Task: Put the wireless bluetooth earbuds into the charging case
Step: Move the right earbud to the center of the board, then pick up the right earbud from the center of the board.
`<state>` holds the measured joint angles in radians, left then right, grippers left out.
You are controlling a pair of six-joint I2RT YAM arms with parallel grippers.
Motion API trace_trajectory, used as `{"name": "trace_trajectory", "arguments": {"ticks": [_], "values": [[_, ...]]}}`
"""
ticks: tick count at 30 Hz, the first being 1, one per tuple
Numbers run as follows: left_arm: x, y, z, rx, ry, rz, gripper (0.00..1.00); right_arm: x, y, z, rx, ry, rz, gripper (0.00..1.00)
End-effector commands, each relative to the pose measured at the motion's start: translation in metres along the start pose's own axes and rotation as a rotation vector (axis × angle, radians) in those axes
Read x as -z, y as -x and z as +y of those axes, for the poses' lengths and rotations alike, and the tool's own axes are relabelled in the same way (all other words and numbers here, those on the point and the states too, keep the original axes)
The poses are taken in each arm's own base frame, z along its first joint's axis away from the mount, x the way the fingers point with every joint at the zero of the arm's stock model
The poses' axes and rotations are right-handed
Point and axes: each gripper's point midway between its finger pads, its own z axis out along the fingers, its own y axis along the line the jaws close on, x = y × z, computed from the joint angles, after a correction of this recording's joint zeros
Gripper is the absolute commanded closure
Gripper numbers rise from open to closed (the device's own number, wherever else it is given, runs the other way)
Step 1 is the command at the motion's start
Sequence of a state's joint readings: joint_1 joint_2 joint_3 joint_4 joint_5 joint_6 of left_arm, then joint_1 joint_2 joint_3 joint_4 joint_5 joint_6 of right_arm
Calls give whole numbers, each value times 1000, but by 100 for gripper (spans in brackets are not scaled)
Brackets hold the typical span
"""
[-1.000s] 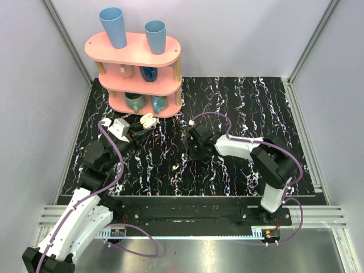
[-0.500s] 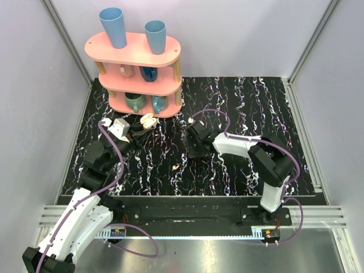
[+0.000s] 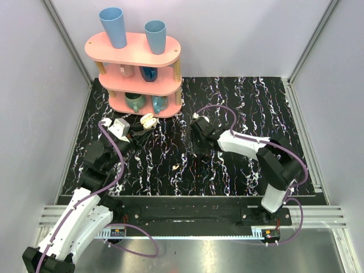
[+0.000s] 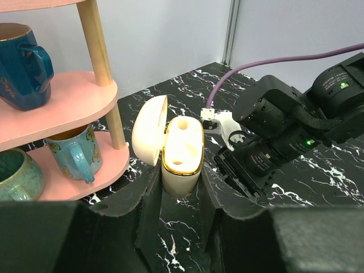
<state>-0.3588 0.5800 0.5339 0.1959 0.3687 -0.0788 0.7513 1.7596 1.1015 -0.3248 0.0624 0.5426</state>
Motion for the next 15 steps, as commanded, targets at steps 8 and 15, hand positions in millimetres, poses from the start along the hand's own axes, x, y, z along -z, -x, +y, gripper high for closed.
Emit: {"name": "trace_trajectory", "arguments": {"ticks": [8,15], "values": [[-3,14,2,-13,2,-49,100,-9,20,-1,127,-15,-15,55],[-2,13,2,-13,6,-45,100,-15,16,2,180,18,27,57]]}}
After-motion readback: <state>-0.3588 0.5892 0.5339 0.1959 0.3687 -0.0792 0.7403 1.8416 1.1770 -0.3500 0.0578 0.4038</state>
